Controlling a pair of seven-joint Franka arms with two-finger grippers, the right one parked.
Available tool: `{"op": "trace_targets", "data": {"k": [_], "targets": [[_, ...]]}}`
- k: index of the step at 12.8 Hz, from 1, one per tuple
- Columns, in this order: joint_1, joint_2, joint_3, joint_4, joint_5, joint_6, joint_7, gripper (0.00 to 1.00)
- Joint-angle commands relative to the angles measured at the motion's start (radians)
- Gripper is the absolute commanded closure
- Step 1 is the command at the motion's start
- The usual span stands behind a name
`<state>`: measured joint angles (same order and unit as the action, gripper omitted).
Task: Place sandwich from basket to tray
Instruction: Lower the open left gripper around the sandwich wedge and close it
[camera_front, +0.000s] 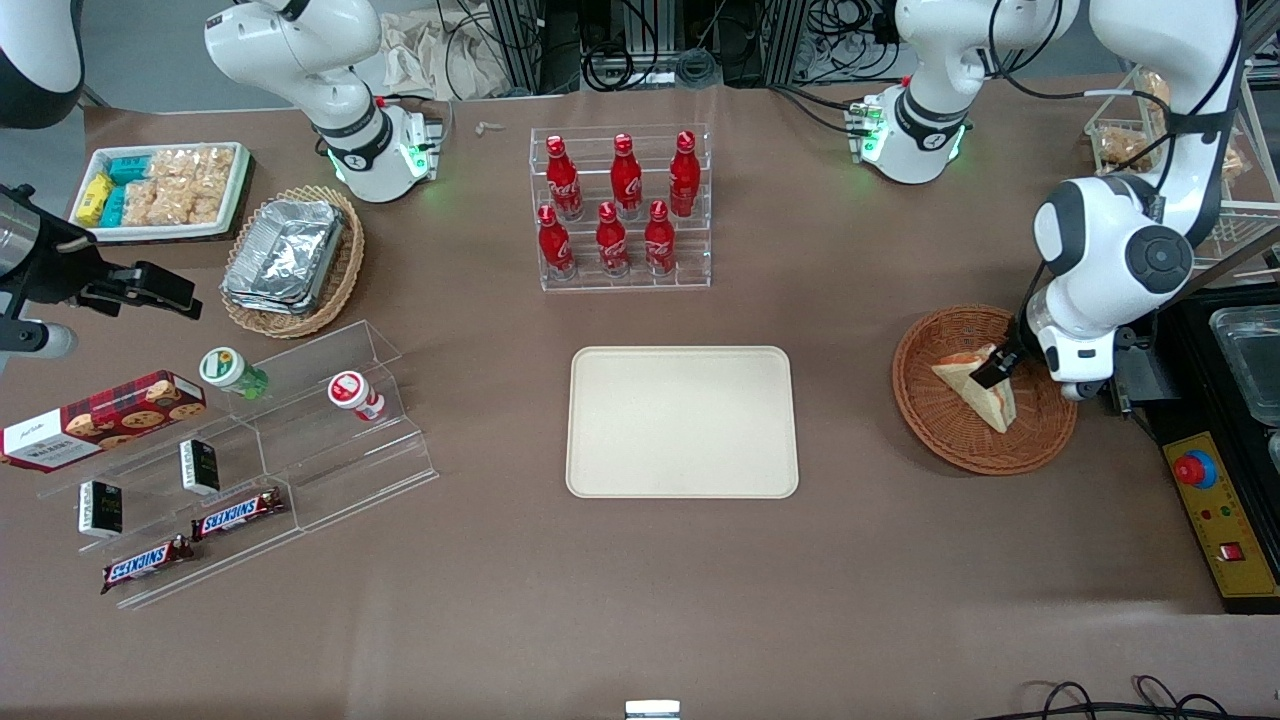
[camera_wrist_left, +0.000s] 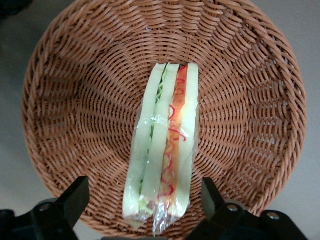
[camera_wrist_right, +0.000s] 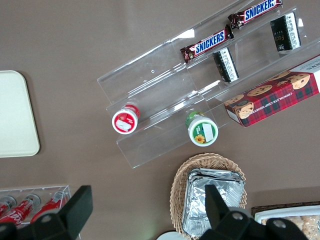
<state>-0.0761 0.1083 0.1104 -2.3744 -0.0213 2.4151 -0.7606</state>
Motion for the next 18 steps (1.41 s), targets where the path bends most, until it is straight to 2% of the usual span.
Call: {"op": "trace_targets", "data": {"k": [1, 8, 10, 11, 14, 15, 18], "targets": [[-0.005, 0.034, 0.003, -0.011, 0.001, 0.064, -0.014, 0.00], [-0.004, 0.108, 0.003, -0.006, -0.002, 0.148, -0.017, 0.00], [-0.004, 0.113, 0.003, -0.006, -0.003, 0.159, -0.017, 0.06], [-0.004, 0.114, 0.003, -0.006, -0.003, 0.159, -0.017, 0.21], [-0.002, 0.113, 0.003, -0.002, -0.006, 0.159, -0.019, 0.95], [-0.002, 0.099, 0.002, -0.003, -0.003, 0.156, -0.016, 1.00], [-0.004, 0.033, -0.005, 0.000, -0.003, 0.133, -0.017, 1.00]]}}
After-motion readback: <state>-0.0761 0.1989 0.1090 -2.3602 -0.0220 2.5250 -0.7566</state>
